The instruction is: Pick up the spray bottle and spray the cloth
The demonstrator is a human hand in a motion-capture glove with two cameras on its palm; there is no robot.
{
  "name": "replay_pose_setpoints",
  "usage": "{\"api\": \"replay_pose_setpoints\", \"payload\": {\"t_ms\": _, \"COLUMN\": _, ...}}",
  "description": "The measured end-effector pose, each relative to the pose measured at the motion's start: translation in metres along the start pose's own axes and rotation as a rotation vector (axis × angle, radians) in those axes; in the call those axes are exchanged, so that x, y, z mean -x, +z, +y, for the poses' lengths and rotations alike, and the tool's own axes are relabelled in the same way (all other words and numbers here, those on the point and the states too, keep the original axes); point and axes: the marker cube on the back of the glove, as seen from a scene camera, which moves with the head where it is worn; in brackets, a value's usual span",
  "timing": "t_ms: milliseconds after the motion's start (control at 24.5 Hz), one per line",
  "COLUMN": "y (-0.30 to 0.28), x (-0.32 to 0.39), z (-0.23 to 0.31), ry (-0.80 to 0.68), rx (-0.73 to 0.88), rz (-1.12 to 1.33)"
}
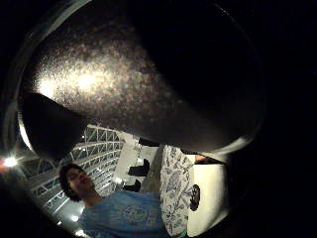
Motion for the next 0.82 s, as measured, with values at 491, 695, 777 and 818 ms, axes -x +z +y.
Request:
{"api": "replay_pose_setpoints", "payload": {"t_ms": 491, "y": 0.001, "x": 0.045, "z": -0.006, "ry": 0.042, "rx": 0.222, "rz": 0.049}}
{"api": "replay_pose_setpoints", "payload": {"t_ms": 695, "y": 0.019, "x": 0.086, "z": -0.009, "ry": 0.110, "rx": 0.455, "rz": 0.093}}
{"api": "replay_pose_setpoints", "payload": {"t_ms": 777, "y": 0.031, "x": 0.096, "z": -0.011, "ry": 0.155, "rx": 0.540, "rz": 0.106}}
{"api": "replay_pose_setpoints", "payload": {"t_ms": 818, "y": 0.037, "x": 0.099, "z": -0.012, "ry": 0.177, "rx": 0.577, "rz": 0.109}}
